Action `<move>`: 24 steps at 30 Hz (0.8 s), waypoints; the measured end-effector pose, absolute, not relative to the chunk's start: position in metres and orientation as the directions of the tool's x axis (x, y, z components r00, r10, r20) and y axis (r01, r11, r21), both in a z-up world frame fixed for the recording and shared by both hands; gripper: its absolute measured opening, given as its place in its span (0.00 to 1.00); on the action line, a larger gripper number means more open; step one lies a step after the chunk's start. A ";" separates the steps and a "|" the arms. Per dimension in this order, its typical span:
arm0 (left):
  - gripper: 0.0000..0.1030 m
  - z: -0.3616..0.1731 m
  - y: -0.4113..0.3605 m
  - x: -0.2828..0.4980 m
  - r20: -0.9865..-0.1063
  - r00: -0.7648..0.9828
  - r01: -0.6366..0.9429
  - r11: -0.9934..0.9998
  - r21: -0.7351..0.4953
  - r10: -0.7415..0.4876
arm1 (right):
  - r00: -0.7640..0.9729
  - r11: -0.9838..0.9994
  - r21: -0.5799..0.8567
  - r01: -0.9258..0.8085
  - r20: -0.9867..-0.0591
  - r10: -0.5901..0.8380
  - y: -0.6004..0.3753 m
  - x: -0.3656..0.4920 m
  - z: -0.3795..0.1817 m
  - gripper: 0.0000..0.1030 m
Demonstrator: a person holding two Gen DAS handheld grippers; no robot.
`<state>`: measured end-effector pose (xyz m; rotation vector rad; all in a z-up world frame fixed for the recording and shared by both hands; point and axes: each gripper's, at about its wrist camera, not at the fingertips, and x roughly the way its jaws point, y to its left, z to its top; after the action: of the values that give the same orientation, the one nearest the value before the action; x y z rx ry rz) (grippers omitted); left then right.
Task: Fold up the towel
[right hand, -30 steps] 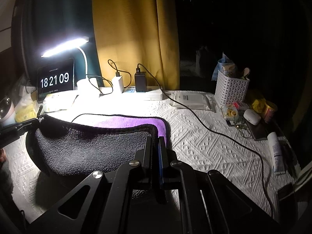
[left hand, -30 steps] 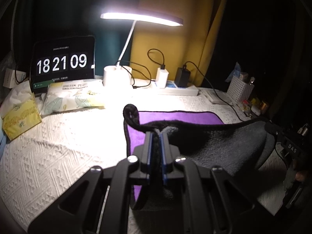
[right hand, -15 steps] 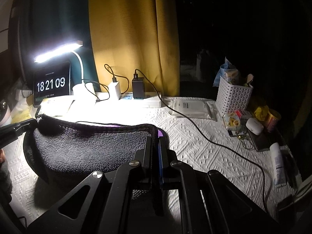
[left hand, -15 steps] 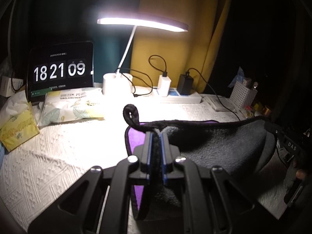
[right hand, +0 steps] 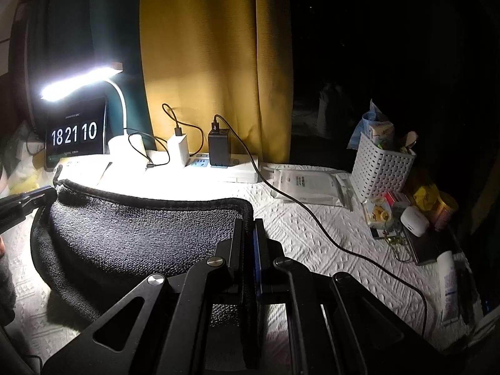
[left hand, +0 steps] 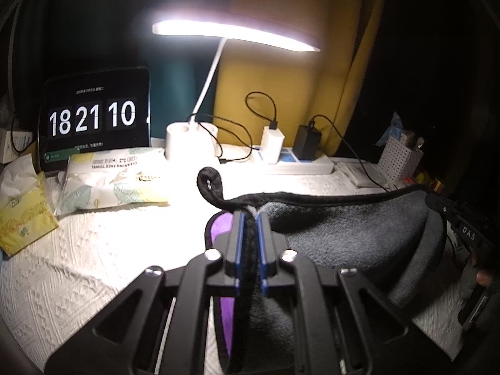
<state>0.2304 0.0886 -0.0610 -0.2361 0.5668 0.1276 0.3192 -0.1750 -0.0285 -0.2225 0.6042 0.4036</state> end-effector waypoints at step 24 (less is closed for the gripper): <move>0.08 -0.094 0.101 0.298 -0.612 0.786 -0.191 0.974 -0.118 0.080 | 0.750 0.884 -0.200 -0.423 -0.625 0.217 -0.149 0.381 -0.078 0.05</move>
<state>0.2981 0.1014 -0.0938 -0.1778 0.6503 0.1473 0.3807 -0.1491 -0.0777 -0.3428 0.6334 0.3571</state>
